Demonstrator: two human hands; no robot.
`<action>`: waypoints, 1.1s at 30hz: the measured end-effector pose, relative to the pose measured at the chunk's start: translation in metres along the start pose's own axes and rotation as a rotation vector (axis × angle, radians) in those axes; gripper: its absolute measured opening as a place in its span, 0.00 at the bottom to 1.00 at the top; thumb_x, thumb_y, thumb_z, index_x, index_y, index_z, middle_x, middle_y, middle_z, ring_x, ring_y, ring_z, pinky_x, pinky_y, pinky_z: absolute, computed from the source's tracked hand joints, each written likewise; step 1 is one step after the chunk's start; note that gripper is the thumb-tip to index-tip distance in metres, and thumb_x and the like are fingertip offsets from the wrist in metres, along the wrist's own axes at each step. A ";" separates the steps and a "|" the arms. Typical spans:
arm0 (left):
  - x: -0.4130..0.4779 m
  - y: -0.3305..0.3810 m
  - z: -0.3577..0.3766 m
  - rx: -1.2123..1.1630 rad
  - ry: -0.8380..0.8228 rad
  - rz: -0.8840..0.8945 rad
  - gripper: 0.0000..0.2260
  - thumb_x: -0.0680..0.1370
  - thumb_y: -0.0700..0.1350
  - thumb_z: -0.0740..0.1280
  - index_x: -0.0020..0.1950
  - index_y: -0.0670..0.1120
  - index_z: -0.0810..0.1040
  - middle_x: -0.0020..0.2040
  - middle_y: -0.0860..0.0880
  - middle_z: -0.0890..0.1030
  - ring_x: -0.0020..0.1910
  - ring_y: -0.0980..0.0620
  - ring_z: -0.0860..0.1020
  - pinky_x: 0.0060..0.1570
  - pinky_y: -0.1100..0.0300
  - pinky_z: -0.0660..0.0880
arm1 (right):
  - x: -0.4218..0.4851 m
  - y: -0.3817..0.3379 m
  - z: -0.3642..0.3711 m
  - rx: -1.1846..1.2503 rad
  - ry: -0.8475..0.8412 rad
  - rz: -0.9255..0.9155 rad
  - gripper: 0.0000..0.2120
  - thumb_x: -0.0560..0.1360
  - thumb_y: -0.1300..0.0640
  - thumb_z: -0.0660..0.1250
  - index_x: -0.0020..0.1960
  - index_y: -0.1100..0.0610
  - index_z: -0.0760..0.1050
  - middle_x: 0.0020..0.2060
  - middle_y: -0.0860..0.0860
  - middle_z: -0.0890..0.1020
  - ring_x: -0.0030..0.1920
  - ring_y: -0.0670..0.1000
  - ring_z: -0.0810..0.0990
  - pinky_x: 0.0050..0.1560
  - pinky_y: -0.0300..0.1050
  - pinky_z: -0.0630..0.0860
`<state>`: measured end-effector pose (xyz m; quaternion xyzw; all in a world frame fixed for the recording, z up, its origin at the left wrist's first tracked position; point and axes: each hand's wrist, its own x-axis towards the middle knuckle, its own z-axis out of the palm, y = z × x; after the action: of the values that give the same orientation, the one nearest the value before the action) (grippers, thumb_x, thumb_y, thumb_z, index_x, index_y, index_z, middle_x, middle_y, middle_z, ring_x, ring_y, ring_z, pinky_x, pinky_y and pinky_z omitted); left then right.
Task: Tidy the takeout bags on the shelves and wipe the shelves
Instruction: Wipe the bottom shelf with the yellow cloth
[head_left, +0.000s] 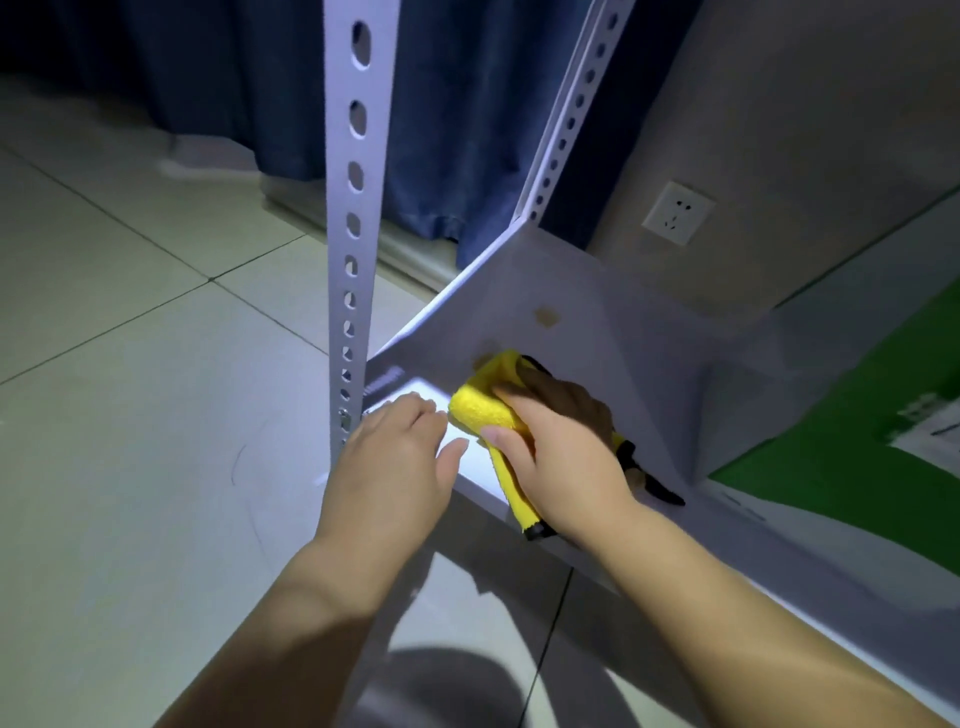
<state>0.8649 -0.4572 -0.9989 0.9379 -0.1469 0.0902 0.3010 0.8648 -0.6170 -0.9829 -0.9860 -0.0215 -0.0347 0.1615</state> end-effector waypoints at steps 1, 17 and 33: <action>0.000 -0.001 0.000 0.012 0.014 0.012 0.10 0.75 0.47 0.67 0.50 0.41 0.81 0.49 0.45 0.81 0.51 0.42 0.78 0.49 0.53 0.73 | 0.008 0.001 0.002 -0.023 -0.003 -0.062 0.18 0.78 0.44 0.57 0.65 0.47 0.69 0.67 0.47 0.70 0.63 0.56 0.67 0.61 0.51 0.65; 0.005 -0.005 0.010 -0.025 0.159 -0.037 0.05 0.74 0.44 0.69 0.40 0.44 0.82 0.38 0.48 0.79 0.39 0.44 0.76 0.39 0.57 0.72 | 0.139 0.089 -0.003 -0.194 0.167 0.361 0.22 0.78 0.41 0.52 0.71 0.42 0.61 0.73 0.53 0.60 0.67 0.65 0.61 0.65 0.59 0.59; 0.002 -0.010 0.013 -0.074 0.166 -0.031 0.04 0.73 0.43 0.70 0.44 0.43 0.83 0.42 0.47 0.81 0.45 0.43 0.79 0.43 0.55 0.74 | 0.070 0.056 0.001 -0.153 0.129 -0.099 0.22 0.76 0.41 0.59 0.69 0.41 0.66 0.71 0.50 0.67 0.65 0.60 0.70 0.64 0.55 0.66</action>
<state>0.8712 -0.4579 -1.0144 0.9176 -0.1102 0.1577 0.3478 0.9372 -0.6672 -0.9959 -0.9889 -0.0573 -0.1074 0.0849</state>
